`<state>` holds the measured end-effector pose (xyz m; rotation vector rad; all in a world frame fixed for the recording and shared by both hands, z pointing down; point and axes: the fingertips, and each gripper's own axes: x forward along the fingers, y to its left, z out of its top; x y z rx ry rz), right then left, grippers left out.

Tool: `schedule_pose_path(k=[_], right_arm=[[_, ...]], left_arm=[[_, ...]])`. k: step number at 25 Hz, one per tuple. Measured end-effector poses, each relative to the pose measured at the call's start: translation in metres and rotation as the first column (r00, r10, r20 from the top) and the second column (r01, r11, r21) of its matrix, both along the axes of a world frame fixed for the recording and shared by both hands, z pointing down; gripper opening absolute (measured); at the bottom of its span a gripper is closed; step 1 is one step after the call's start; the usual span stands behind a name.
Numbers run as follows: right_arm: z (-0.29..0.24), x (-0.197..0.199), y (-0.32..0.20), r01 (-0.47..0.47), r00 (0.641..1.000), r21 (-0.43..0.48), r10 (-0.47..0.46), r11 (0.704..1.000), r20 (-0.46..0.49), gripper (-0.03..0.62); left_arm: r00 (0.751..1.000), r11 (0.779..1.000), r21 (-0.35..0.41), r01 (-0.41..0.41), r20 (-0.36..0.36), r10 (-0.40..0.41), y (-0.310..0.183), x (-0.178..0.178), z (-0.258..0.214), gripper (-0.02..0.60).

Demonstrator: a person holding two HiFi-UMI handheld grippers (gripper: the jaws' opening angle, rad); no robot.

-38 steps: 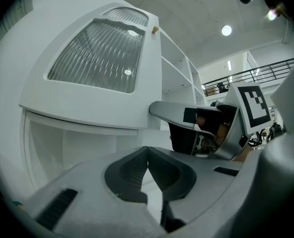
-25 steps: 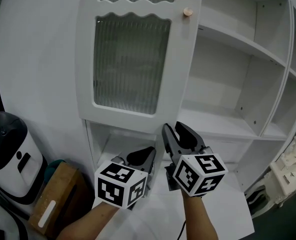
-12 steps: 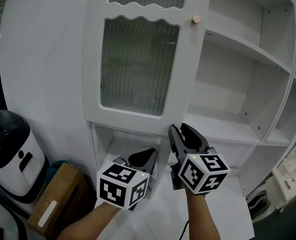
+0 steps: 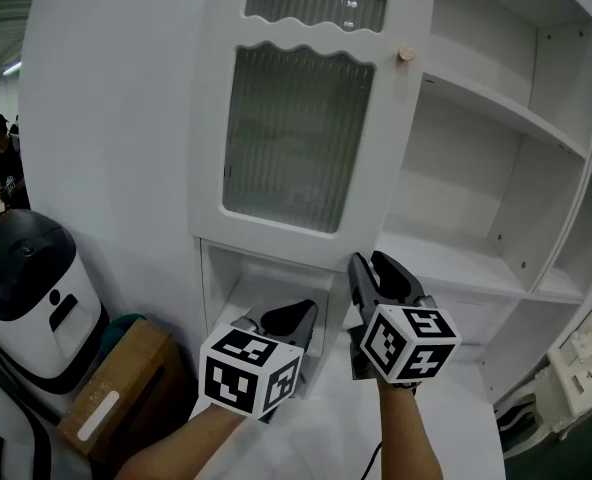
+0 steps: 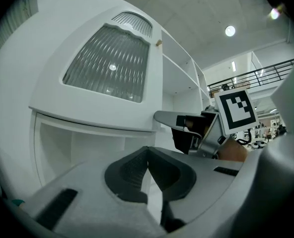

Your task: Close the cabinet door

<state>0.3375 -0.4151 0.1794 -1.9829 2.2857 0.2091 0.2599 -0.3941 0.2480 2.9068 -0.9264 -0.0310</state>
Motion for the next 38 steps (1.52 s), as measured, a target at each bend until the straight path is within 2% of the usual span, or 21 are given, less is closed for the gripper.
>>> schedule_pose_path(k=[11, 17, 31, 38], right_arm=[[0.012, -0.010, 0.025, 0.007, 1.000, -0.025, -0.007, 1.000, 0.008, 0.127], [0.020, -0.025, 0.041, -0.014, 1.000, -0.025, 0.014, 1.000, 0.011, 0.079], [0.053, -0.119, 0.078, -0.020, 1.000, -0.072, 0.021, 0.997, 0.013, 0.040], [0.070, -0.158, 0.100, -0.031, 0.999, -0.097, 0.032, 0.995, 0.016, 0.021]], left_arm=[[0.999, 0.999, -0.022, 0.040, 0.008, -0.040, 0.024, -0.020, 0.008, 0.011], [0.999, 0.999, -0.029, 0.037, 0.017, -0.036, 0.032, -0.035, 0.011, 0.011], [1.000, 1.000, -0.007, 0.002, 0.029, -0.002, 0.054, -0.097, 0.011, 0.011], [0.999, 1.000, -0.001, -0.025, 0.033, 0.025, 0.070, -0.118, 0.016, 0.011]])
